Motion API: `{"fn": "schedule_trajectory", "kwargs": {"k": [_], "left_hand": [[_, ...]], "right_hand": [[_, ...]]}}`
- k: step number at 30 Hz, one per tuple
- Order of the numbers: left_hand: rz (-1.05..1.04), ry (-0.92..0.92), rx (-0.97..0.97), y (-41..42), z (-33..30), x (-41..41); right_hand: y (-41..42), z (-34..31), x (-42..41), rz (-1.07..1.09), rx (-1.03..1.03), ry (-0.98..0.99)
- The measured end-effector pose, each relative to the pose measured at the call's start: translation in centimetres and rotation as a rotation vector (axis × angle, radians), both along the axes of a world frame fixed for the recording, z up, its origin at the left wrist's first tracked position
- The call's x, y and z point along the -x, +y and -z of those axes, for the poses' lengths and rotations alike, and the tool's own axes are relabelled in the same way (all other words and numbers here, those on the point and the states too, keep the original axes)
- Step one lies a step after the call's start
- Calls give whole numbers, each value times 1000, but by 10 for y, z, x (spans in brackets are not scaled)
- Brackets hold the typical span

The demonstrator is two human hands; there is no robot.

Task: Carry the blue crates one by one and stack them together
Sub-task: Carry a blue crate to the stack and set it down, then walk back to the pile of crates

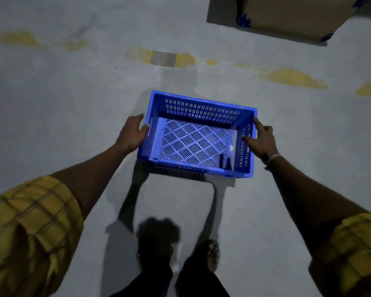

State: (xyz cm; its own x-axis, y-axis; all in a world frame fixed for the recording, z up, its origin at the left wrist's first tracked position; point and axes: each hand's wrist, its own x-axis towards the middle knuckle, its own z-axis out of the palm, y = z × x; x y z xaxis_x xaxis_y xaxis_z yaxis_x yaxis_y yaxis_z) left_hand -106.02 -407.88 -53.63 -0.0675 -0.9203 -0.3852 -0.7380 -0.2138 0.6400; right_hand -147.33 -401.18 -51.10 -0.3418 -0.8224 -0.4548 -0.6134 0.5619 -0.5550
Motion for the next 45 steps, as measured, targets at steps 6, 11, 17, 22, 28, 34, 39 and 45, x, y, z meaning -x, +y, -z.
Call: {"fn": "schedule_trajectory", "kwargs": {"k": [6,11,17,22,28,34,39,45], "left_hand": [[-108,79,-25,54,-145,-18],[-269,169,-40,127,-280,-41],[-505,284,33,212,-385,-82],[-700,280,163,289,-433,-100],[-1013,324,270,404,-477,-91],[-1311,325,397,535,-517,-75],[-1551,319,504,647,-534,-63],[-1776,300,592,781,-536,-43]], "right_hand": [[14,-134,-47,-38,41,-60],[45,-263,-110,-165,14,-137],[70,-375,-175,-318,64,-252],[84,-428,-212,-471,116,-320],[120,-476,-246,-674,103,-366],[184,-514,-295,-913,56,-418],[251,-539,-352,-1110,49,-427],[355,-542,-420,-1372,7,-437]]}}
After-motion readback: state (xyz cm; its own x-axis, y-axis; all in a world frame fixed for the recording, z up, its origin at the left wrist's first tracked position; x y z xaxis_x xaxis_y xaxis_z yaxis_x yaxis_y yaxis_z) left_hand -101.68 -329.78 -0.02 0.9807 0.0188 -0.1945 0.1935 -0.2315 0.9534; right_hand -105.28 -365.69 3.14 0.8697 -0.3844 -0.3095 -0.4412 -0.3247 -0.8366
